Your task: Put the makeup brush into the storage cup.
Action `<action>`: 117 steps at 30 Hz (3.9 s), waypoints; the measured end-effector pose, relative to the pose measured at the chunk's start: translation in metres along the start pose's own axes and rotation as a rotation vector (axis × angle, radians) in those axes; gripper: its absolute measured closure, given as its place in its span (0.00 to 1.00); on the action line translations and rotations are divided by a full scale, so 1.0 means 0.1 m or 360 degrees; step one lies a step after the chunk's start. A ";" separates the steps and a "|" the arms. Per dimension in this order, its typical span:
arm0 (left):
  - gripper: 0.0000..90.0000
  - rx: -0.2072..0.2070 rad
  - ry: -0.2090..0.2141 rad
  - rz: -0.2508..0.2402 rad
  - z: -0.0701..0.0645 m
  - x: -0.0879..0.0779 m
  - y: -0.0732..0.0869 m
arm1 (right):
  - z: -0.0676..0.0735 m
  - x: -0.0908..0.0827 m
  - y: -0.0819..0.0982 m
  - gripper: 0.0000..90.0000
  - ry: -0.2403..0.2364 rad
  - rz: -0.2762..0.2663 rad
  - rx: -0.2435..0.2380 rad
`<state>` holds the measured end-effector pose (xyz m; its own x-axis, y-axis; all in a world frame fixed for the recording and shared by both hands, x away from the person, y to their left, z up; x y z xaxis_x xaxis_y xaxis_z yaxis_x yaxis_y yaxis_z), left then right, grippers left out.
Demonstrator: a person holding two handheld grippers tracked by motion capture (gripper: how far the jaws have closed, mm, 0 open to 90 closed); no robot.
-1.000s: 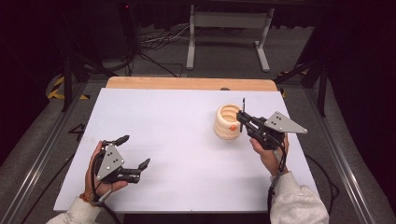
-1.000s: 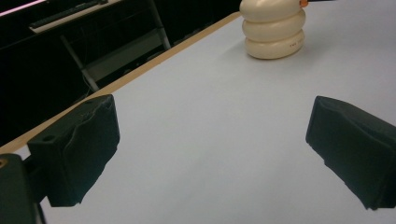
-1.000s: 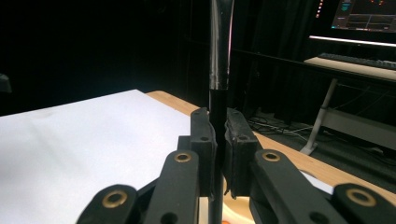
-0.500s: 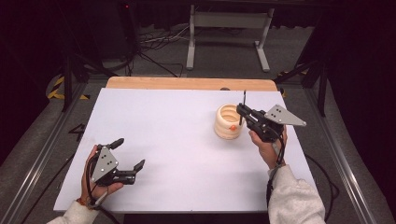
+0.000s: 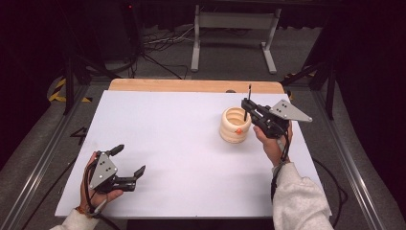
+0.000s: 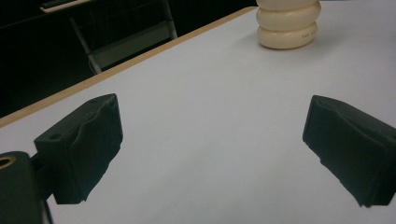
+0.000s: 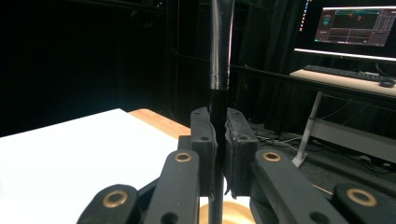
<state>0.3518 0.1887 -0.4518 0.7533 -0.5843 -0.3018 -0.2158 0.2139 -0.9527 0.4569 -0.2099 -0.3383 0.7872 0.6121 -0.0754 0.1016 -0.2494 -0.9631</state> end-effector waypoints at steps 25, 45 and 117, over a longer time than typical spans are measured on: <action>0.06 -0.0041 0.0013 -0.0039 0.03 -0.06 0.05 | -0.14 0.28 0.01 0.94 0.0030 -0.0029 0.0033; 0.03 -0.0031 -0.0002 -0.0053 0.02 -0.06 0.03 | -0.23 0.39 0.40 0.94 0.0057 0.0054 0.0124; 0.05 -0.0022 -0.0017 -0.0023 0.01 -0.05 0.06 | -0.14 0.31 0.74 0.28 0.0132 0.0173 0.0091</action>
<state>0.3476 0.1940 -0.4559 0.7630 -0.5789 -0.2876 -0.2133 0.1945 -0.9574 0.4975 -0.2199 -0.4086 0.8394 0.5192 -0.1607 -0.0198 -0.2664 -0.9637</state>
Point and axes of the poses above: each handheld gripper's, and its own axes: x roughly forward along the jaws, y roughly out of its underside, z roughly to its left, the point moved 6 cm from there along x, roughly forward along the jaws, and after that the axes turned 9 degrees about -x, right-handed, at the moved point
